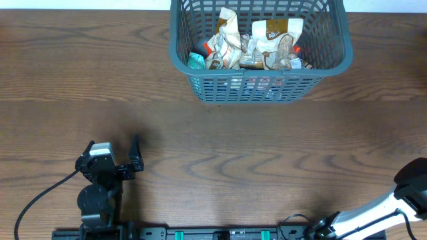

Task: Pack container

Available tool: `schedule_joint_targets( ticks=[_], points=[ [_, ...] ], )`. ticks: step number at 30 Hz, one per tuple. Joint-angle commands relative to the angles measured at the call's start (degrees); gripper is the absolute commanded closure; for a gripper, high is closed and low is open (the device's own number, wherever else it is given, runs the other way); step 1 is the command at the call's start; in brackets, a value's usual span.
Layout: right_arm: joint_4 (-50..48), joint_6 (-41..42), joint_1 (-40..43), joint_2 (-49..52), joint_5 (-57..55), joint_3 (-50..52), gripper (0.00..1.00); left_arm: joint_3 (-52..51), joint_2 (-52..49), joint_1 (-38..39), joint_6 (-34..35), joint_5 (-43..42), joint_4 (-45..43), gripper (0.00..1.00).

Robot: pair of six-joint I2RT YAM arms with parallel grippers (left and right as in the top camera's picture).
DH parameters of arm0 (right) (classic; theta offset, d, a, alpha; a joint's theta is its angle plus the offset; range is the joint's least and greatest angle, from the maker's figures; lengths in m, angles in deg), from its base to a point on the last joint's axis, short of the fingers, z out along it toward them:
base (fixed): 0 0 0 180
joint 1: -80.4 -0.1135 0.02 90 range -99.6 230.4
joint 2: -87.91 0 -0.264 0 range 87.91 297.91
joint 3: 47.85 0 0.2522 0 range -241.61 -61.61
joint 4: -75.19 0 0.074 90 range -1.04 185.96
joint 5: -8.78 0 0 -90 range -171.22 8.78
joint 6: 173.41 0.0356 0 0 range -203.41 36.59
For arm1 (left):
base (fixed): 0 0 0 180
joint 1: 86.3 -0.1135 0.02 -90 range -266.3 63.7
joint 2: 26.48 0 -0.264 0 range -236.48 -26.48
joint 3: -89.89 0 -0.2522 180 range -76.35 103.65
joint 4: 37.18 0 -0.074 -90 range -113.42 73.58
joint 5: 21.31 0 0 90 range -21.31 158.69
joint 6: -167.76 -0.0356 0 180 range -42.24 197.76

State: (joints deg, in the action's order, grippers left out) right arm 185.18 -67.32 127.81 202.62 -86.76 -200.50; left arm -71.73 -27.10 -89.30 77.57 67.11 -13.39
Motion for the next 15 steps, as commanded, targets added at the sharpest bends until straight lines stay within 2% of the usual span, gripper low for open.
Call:
schedule_joint_targets(
  ticks=[1, 5, 7, 10, 15],
  points=[
    [0.0, 0.59, 0.39, -0.26, 0.0, 0.28, 0.01, -1.68, 0.04, -0.13, -0.22, 1.11, 0.13, 0.01],
    [0.02, 0.59, 0.39, -0.26, 0.0, 0.28, 0.01, -2.16, 0.55, -0.13, -1.29, 1.22, -1.29, 0.01],
    [0.0, 0.59, 0.39, -0.26, 0.0, 0.28, 0.01, -4.15, 0.52, -0.13, -1.25, 1.18, -7.96, 0.01],
    [0.0, 0.59, 0.39, -0.26, 0.0, 0.28, 0.01, -4.39, 0.5, -0.09, -1.25, 0.85, -13.03, 0.01],
    [0.02, 0.59, 0.39, -0.26, 0.0, 0.28, 0.01, -4.39, 0.5, -0.09, -1.22, 0.83, -16.15, 0.01]
  ],
)
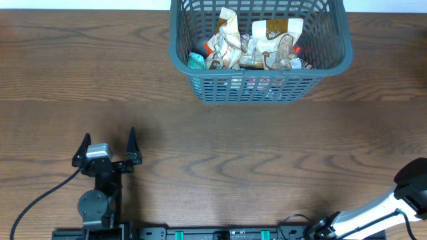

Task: Pack container

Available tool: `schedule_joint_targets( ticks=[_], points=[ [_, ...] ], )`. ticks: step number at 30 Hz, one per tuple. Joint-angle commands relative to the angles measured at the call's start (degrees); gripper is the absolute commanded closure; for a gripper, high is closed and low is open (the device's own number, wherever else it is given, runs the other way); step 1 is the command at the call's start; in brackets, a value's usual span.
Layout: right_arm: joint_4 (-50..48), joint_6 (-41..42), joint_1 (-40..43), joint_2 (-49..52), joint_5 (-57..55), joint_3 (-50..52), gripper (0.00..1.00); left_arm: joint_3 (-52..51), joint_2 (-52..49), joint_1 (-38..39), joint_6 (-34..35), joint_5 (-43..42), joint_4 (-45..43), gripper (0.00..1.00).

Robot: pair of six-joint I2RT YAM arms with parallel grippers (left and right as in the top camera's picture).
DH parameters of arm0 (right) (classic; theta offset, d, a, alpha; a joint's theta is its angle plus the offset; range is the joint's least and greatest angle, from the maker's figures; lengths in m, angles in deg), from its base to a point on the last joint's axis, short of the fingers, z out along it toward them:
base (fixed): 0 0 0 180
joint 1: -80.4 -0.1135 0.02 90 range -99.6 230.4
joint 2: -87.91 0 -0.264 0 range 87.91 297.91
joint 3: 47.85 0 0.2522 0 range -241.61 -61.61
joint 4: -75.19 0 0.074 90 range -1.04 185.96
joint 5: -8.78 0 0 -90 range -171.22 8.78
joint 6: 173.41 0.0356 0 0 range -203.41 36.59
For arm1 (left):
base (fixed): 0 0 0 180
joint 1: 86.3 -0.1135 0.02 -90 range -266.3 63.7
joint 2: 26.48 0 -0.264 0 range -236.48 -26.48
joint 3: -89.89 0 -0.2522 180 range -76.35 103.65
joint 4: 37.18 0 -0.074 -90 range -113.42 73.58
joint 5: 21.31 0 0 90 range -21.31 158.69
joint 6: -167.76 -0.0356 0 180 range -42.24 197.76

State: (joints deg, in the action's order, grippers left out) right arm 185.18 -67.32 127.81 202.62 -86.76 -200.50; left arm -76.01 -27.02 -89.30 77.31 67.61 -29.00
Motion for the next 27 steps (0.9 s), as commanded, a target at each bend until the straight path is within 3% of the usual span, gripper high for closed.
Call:
schedule_joint_targets(
  ticks=[1, 15, 27],
  points=[
    [0.0, 0.59, 0.39, -0.26, 0.0, 0.28, 0.01, -0.11, 0.42, -0.09, -0.96, 0.31, -0.55, 0.02],
    [0.0, 0.59, 0.39, -0.26, 0.0, 0.28, 0.01, -0.11, 0.42, -0.09, -0.96, 0.28, 9.42, 0.02],
    [0.0, 0.59, 0.39, -0.26, 0.0, 0.28, 0.01, -0.11, 0.42, -0.09, -0.96, 0.31, 9.62, 0.01]
  ],
)
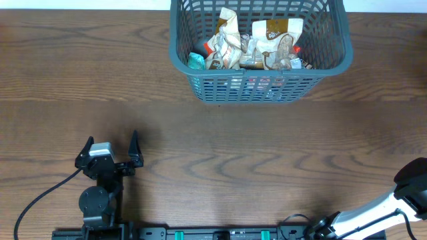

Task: Pack container

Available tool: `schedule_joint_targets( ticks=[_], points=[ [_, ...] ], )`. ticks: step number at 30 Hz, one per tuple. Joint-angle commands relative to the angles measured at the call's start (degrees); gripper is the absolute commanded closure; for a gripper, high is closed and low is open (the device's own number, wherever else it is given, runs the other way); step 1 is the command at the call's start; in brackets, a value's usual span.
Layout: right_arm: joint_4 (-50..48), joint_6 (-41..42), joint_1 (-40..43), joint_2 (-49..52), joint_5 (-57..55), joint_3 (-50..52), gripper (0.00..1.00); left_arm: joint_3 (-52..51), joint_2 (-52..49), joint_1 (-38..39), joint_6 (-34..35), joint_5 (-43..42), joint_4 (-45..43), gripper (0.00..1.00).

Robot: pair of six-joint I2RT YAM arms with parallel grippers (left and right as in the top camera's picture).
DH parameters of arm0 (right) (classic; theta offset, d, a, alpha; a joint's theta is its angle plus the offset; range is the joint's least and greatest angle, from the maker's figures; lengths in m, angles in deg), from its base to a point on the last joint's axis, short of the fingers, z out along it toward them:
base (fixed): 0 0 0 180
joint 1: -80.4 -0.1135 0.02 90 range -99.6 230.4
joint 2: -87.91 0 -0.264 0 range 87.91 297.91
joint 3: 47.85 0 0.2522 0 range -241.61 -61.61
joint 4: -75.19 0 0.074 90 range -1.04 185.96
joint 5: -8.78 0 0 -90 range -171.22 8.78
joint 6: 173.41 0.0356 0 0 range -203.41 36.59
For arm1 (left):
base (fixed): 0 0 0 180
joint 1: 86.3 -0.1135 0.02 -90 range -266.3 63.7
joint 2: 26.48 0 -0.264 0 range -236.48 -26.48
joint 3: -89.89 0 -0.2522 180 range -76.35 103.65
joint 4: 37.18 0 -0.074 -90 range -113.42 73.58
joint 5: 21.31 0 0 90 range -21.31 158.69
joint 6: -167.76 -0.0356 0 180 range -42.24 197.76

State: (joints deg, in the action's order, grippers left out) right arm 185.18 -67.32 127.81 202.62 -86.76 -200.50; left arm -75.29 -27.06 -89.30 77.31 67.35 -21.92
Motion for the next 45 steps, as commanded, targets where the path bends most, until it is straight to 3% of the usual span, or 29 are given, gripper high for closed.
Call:
schedule_joint_targets(
  ticks=[1, 35, 45],
  points=[
    [0.0, 0.59, 0.39, -0.26, 0.0, 0.28, 0.01, -0.83, 0.44, -0.09, -0.96, 0.57, 2.54, 0.01],
    [0.0, 0.59, 0.13, -0.42, 0.0, 0.28, 0.01, -0.83, 0.37, -0.09, -0.96, 0.57, 2.54, 0.01],
    [0.02, 0.59, -2.27, -8.48, 0.0, 0.28, 0.01, -0.83, 0.37, -0.09, -0.96, 0.57, 2.54, 0.01]
  ],
)
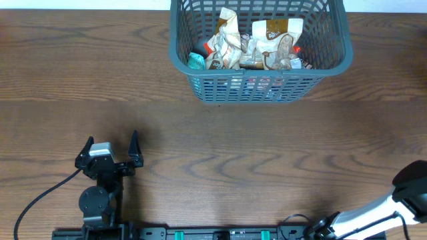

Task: Pack container

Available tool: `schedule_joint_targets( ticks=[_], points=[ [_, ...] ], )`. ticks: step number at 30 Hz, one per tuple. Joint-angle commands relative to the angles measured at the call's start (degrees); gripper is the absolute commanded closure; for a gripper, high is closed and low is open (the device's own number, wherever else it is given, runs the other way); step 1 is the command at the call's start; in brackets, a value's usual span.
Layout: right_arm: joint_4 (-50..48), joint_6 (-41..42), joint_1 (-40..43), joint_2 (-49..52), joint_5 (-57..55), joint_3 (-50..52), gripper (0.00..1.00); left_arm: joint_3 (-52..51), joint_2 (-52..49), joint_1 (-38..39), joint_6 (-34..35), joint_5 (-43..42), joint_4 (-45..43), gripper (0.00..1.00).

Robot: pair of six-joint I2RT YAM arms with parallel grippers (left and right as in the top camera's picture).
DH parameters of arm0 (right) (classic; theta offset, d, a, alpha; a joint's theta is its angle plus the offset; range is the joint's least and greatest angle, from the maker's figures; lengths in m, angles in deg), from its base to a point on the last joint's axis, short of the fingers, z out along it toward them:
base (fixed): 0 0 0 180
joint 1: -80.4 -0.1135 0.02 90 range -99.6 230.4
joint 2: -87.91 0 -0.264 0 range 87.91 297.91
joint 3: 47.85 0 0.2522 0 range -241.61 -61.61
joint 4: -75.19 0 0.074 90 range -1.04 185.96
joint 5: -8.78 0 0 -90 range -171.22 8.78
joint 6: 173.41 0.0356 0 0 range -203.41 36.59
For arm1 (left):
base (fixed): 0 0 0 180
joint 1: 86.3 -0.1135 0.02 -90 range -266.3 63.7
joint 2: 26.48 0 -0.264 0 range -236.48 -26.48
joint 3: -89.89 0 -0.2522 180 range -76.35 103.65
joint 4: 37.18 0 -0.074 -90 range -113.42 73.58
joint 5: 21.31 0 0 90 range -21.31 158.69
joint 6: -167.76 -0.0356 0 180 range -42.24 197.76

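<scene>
A grey-blue plastic basket [337, 37] stands at the far middle of the table, holding several snack packets [267, 41], among them white and brown bags and a small teal one. My left gripper [112, 145] hovers low at the near left, open, with nothing between its fingers. Of the right arm only a black and white link [410, 183] shows at the near right corner; its gripper is out of view.
The wooden table [267, 153] lies between the basket and the arms. A black cable [40, 200] runs from the left arm toward the near left edge. A rail with teal clamps [220, 233] lines the front edge.
The right arm's visible link has dropped slightly lower toward the near right corner. The left gripper and the basket stand as they did.
The left gripper stood open at the near left, turned slightly. Then it sat a little further left and squarer, fingers wide. After that it shifted back right a touch and has stayed there. The basket's contents have not changed.
</scene>
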State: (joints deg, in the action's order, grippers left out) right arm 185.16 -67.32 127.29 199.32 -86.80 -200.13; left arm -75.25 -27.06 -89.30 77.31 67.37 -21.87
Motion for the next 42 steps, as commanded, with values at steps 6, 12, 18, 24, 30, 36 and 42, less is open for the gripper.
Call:
schedule_joint_targets(
  ticks=[6, 12, 18, 24, 30, 36, 42],
  points=[
    [-1.51, -0.5, -9.84, -12.48, -3.54, 2.32, 0.01, -0.87, 0.37, -0.09, -0.96, 0.55, 2.49, 0.02],
    [-15.91, -0.48, -18.73, -24.92, -4.48, 19.04, 0.01, -0.87, 0.37, -0.09, -0.96, 0.55, 2.49, 0.01],
    [-33.4, -0.48, -25.14, -39.74, -3.41, 40.41, 0.01, -0.87, 0.37, -0.09, -0.96, 0.55, 2.49, 0.01],
    [-47.98, -0.28, -30.8, -55.01, 2.71, 58.29, 0.01, -0.87, 0.37, -0.09, -0.96, 0.55, 2.49, 0.01],
    [-61.48, -0.31, -37.9, -70.84, 4.13, 77.22, 0.01, -0.87, 0.37, -0.09, -0.96, 0.55, 2.49, 0.01],
    [-72.7, -0.28, -43.15, -85.09, 4.13, 94.68, 0.01, -0.87, 0.37, -0.09, -0.96, 0.55, 2.49, 0.02],
    [-82.86, -0.37, -47.28, -96.39, 4.09, 108.89, 0.01, -0.87, 0.37, -0.09, -0.96, 0.55, 2.49, 0.01]
  ],
)
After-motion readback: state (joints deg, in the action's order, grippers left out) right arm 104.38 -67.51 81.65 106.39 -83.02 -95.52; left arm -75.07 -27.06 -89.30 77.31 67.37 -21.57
